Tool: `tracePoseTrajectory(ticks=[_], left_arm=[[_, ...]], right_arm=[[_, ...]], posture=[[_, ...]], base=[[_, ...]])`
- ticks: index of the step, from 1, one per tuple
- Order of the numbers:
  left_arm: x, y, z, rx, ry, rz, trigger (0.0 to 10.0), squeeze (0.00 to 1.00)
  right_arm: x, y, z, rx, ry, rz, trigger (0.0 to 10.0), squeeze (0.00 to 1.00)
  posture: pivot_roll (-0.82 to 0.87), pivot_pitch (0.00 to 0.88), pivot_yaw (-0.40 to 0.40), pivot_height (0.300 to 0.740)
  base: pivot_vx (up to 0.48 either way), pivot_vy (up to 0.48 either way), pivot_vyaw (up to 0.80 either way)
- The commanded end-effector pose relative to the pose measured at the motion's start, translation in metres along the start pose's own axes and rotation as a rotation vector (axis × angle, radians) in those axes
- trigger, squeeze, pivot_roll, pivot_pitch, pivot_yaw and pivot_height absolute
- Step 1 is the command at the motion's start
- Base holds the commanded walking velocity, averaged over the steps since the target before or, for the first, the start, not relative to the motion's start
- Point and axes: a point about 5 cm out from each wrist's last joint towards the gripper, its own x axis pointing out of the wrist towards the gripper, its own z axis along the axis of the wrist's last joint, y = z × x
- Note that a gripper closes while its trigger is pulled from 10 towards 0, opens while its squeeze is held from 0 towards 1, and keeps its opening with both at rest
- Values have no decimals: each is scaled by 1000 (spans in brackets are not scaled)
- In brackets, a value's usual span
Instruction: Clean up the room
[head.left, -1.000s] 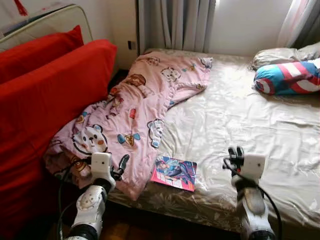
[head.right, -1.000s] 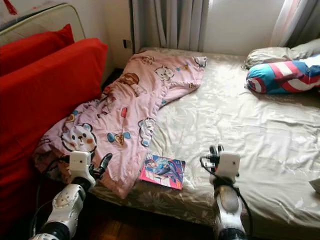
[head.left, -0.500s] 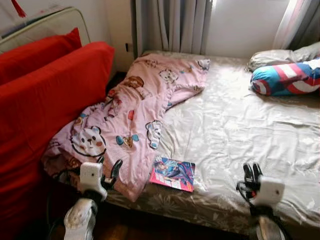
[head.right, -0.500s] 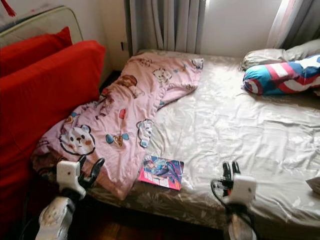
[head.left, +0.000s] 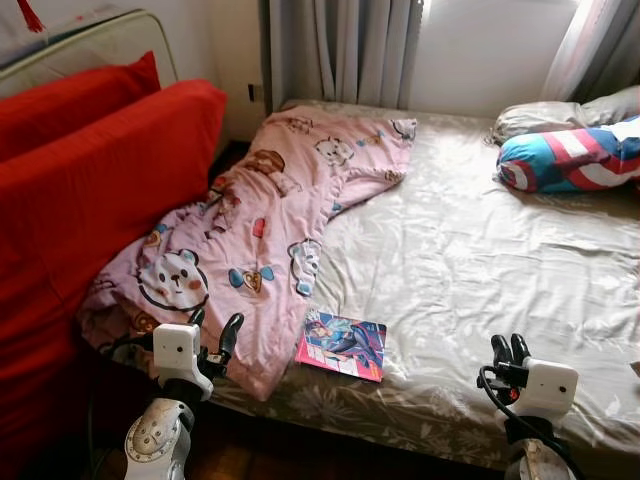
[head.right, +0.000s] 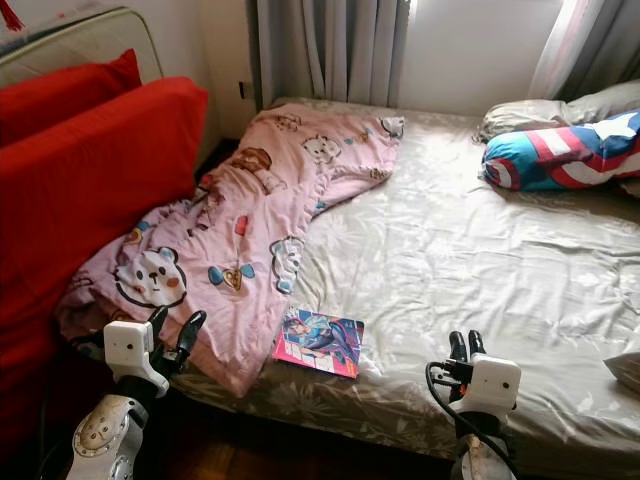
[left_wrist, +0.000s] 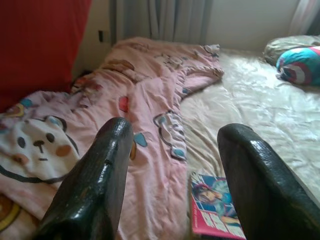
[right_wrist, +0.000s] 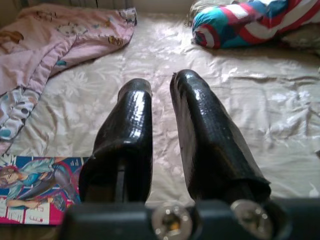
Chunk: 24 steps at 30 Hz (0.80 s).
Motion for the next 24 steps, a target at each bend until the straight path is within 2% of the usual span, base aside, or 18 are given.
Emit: tracePoseTrajectory(ticks=[1, 8, 17, 24], left_arm=[[-3, 1, 0, -19, 14, 12, 10000, 0], [-8, 2, 6, -9, 15, 15, 10000, 0], [-10, 4, 15, -7, 18, 17, 10000, 0], [-10, 0, 15, -14, 39, 9, 10000, 0]], right_arm=[[-1, 2, 4, 9, 3, 3, 10000, 0], [0, 5, 1, 16, 57, -9, 10000, 0], [2, 9, 7, 27, 55, 15, 10000, 0], [4, 8, 11, 29, 56, 14, 10000, 0]], posture=[[34, 114, -51, 701], [40, 156, -50, 701], [43, 193, -51, 641], [41, 203, -52, 641]], base=[[0, 0, 0], [0, 0, 0], [0, 0, 0], [0, 0, 0]])
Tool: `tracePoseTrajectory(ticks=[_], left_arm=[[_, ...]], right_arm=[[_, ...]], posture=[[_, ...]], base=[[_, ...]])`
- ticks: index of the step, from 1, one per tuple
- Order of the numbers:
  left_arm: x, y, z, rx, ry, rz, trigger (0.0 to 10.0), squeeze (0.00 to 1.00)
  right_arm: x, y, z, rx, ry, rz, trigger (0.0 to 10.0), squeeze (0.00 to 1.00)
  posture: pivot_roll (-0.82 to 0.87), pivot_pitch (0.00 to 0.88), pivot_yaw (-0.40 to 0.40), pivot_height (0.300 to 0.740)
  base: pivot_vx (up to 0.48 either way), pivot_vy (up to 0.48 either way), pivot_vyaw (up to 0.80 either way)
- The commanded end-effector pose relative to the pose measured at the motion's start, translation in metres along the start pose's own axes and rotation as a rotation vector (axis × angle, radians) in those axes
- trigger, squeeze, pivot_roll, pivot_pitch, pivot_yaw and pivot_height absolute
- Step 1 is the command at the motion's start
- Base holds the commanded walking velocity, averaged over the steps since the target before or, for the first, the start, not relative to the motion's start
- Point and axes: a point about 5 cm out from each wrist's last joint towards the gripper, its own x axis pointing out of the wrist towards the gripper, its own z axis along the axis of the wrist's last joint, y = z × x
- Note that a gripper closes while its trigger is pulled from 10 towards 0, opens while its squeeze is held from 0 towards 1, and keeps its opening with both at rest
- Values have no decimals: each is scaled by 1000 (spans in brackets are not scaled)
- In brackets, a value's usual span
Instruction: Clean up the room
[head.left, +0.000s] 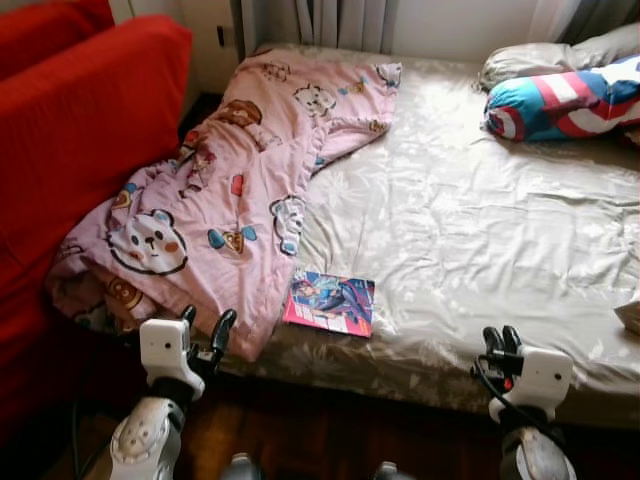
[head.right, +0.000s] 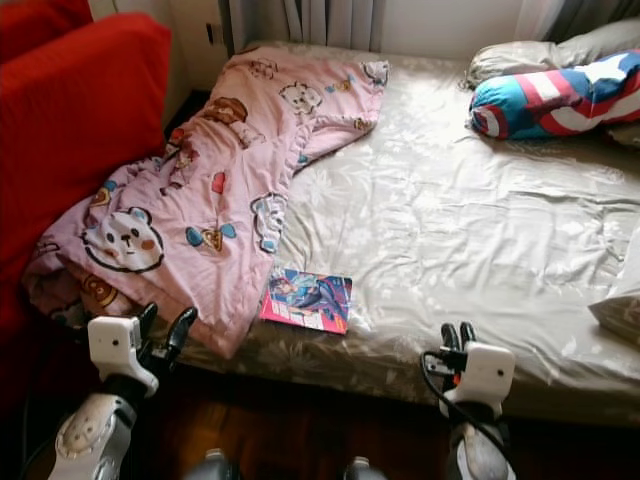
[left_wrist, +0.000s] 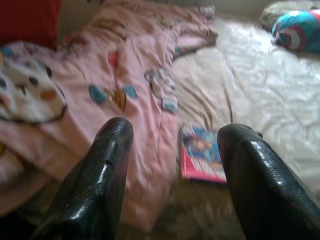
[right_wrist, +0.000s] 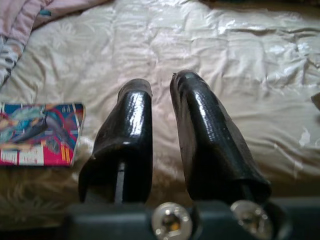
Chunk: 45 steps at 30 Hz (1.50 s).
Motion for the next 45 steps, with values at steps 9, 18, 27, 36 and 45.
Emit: tracePoseTrajectory(ticks=[9, 18, 27, 36, 45], left_arm=[[-6, -3, -4, -6, 41, -11, 10000, 0], [-9, -9, -5, -7, 60, -20, 10000, 0], [-10, -13, -6, -14, 63, -30, 10000, 0], [-12, -13, -6, -10, 67, -35, 10000, 0], [-14, -15, -6, -4, 78, -53, 10000, 0]], right_arm=[[-2, 2, -4, 8, 30, 18, 10000, 0], [-1, 10, -4, 27, 30, 56, 10000, 0], [-1, 11, -6, 35, 34, 47, 10000, 0], [-4, 12, -10, 24, 49, 51, 10000, 0], [-6, 13, -10, 28, 46, 46, 10000, 0]], posture=[[45, 212, -50, 641], [51, 218, -46, 641], [54, 213, -45, 641], [56, 211, -40, 607], [54, 198, -29, 607]], base=[[0, 0, 0], [0, 0, 0], [0, 0, 0], [0, 0, 0], [0, 0, 0]])
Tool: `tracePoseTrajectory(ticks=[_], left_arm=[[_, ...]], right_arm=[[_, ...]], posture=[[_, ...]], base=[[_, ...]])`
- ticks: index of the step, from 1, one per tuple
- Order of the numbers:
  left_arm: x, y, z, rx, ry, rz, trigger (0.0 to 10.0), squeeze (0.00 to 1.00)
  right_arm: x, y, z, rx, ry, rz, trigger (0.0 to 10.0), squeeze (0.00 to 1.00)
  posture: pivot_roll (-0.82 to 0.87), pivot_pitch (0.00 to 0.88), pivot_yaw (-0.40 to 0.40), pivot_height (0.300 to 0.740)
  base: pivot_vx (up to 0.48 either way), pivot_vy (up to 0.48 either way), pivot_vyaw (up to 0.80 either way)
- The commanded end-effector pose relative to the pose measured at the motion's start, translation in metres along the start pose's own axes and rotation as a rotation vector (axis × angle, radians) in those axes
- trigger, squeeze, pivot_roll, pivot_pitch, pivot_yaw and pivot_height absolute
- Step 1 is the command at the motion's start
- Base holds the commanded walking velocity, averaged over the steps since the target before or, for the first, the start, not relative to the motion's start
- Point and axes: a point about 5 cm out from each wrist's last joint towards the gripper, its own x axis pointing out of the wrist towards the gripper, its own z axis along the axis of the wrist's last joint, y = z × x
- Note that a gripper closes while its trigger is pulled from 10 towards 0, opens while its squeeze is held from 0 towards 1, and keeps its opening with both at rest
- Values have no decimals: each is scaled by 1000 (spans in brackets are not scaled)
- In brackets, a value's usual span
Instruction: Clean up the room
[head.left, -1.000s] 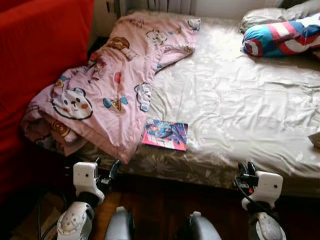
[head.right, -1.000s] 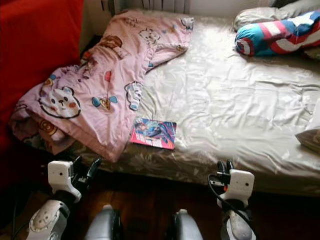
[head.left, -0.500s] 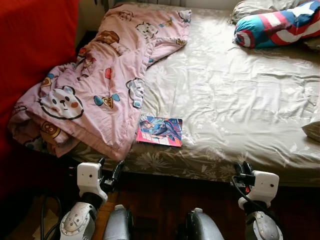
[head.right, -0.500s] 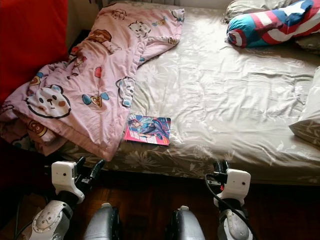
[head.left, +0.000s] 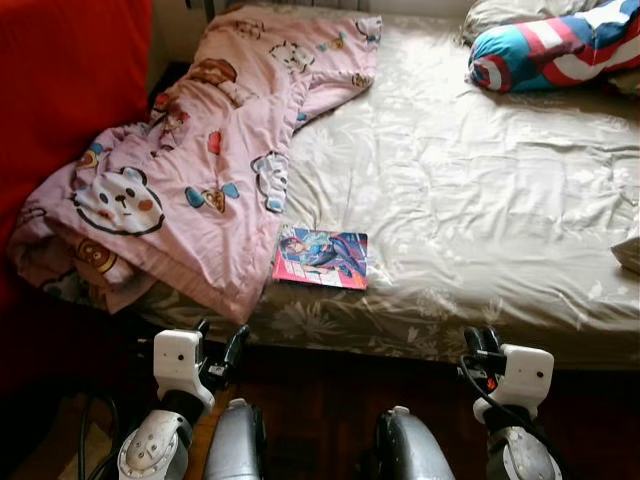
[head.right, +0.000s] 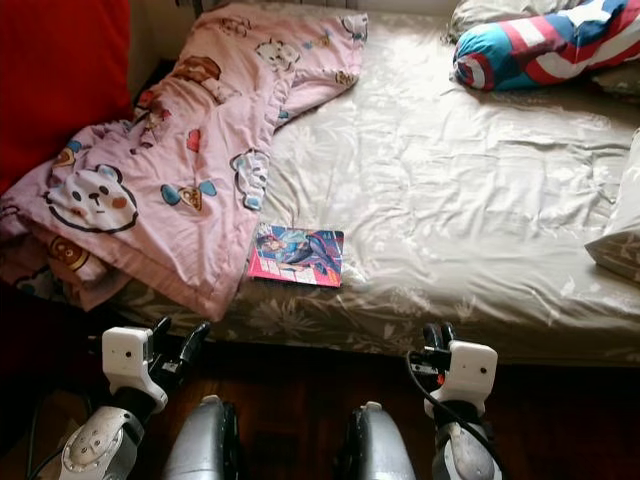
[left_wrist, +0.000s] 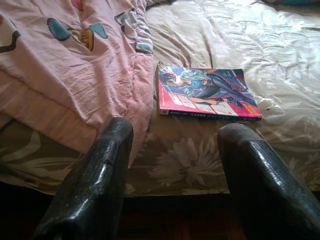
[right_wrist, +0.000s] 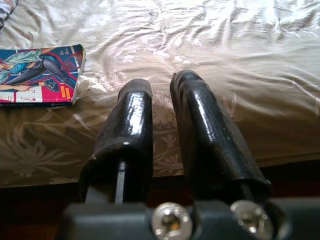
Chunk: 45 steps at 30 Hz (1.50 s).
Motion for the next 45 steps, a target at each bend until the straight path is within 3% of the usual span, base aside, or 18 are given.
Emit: tracePoseTrajectory(ticks=[1, 12, 20, 45], left_arm=[[-2, -2, -2, 11, 25, -15, 10000, 0], [-1, -3, 1, 16, 24, -23, 10000, 0], [0, -4, 2, 11, 22, -21, 10000, 0], [4, -6, 7, 7, 7, -32, 10000, 0]], right_arm=[[-4, -2, -4, 0, 15, -11, 10000, 0], [-4, 3, -4, -10, 12, 33, 10000, 0], [-5, 6, -3, -10, 4, 61, 10000, 0], [-6, 9, -6, -8, 30, 64, 10000, 0]], posture=[[55, 199, -28, 607], [63, 221, -27, 607], [62, 231, -27, 607], [65, 236, -22, 607]], base=[[0, 0, 0], [0, 0, 0], [259, 0, 763], [328, 0, 0]])
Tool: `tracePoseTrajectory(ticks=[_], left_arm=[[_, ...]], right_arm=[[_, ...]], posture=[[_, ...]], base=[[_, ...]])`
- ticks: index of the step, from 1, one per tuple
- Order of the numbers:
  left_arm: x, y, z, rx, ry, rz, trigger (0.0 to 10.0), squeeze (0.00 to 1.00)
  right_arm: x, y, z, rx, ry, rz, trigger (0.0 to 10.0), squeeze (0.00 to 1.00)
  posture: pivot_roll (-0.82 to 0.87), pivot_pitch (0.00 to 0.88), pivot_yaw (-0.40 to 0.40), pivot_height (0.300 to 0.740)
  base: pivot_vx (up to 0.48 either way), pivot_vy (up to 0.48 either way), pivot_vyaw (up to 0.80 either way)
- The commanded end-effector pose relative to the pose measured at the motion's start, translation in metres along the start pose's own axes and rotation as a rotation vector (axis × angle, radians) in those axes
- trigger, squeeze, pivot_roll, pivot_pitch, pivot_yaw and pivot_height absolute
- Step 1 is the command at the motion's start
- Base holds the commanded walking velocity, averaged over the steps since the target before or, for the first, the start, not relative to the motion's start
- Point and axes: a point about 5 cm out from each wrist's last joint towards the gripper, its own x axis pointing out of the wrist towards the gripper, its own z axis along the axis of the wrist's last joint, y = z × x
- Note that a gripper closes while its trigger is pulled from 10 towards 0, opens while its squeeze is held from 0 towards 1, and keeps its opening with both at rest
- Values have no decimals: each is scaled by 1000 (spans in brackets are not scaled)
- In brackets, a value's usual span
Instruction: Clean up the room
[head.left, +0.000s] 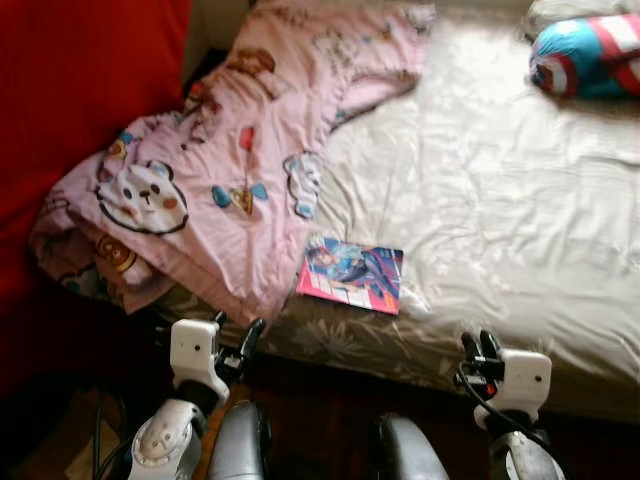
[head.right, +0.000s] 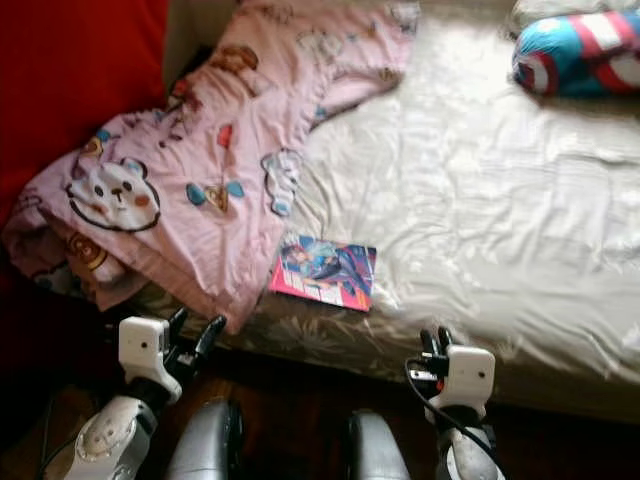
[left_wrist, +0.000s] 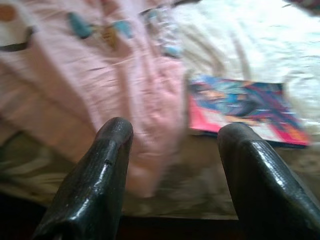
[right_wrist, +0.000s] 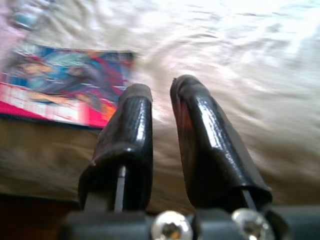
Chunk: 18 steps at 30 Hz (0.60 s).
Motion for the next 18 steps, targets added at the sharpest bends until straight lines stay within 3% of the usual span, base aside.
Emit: tracePoseTrajectory(ticks=[1, 11, 15, 16, 17, 18], left_arm=[[0, -1, -1, -8, 8, -3, 10000, 0], [1, -2, 2, -9, -6, -10, 10000, 0], [3, -5, 2, -12, -4, -19, 10000, 0], [3, -5, 2, -12, -4, -21, 10000, 0], [4, -5, 2, -12, -4, -23, 10000, 0], [5, -6, 3, -12, -4, -24, 10000, 0]], right_arm=[[-5, -6, -4, -12, 26, -12, 10000, 0], [-1, -4, -8, -14, 52, 6, 10000, 0], [3, -1, -16, -2, 102, 42, 10000, 0], [5, -1, -18, 3, 114, 48, 10000, 439], [6, 0, -19, 7, 121, 52, 10000, 439], [9, 0, -21, 8, 137, 54, 10000, 1000]], posture=[[65, 236, -22, 607], [63, 241, -21, 607], [63, 239, -23, 607], [63, 241, -22, 607], [63, 241, -22, 607], [63, 241, -22, 607]], base=[[341, 0, 0], [333, 0, 110], [0, 0, 0], [0, 0, 0], [0, 0, 0], [0, 0, 0]])
